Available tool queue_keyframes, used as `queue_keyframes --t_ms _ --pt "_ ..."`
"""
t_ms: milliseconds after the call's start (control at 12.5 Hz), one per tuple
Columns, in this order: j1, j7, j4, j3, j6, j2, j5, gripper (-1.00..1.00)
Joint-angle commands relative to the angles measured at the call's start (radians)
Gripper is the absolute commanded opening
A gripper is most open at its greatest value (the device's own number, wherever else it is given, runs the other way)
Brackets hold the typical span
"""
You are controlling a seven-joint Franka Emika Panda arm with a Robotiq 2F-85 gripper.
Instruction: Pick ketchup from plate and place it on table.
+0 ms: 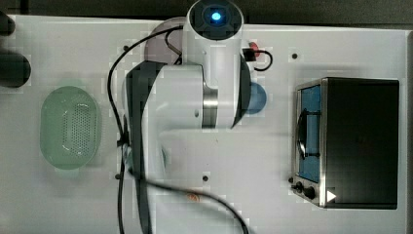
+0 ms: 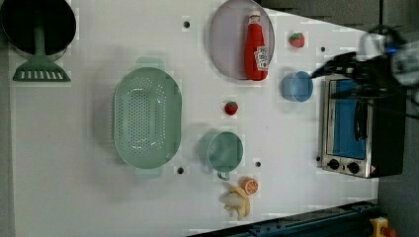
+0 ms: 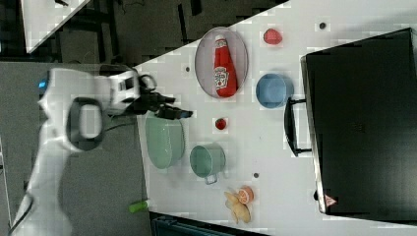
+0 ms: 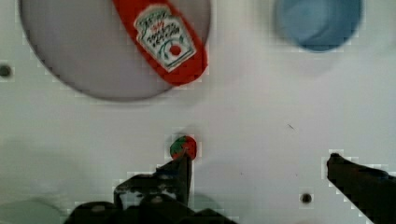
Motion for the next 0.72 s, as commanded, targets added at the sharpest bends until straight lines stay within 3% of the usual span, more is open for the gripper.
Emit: queue_keyframes --t_ms 80,400,720 --pt "0.01 -0.23 0.004 0.013 0.112 0.068 -0.007 1.0" --pt "0.019 -0.451 0.043 0.013 0.288 0.211 -0.075 1.0" --pt "0.037 -0.472 0.11 0.012 0.367 0.344 -0.116 1.0"
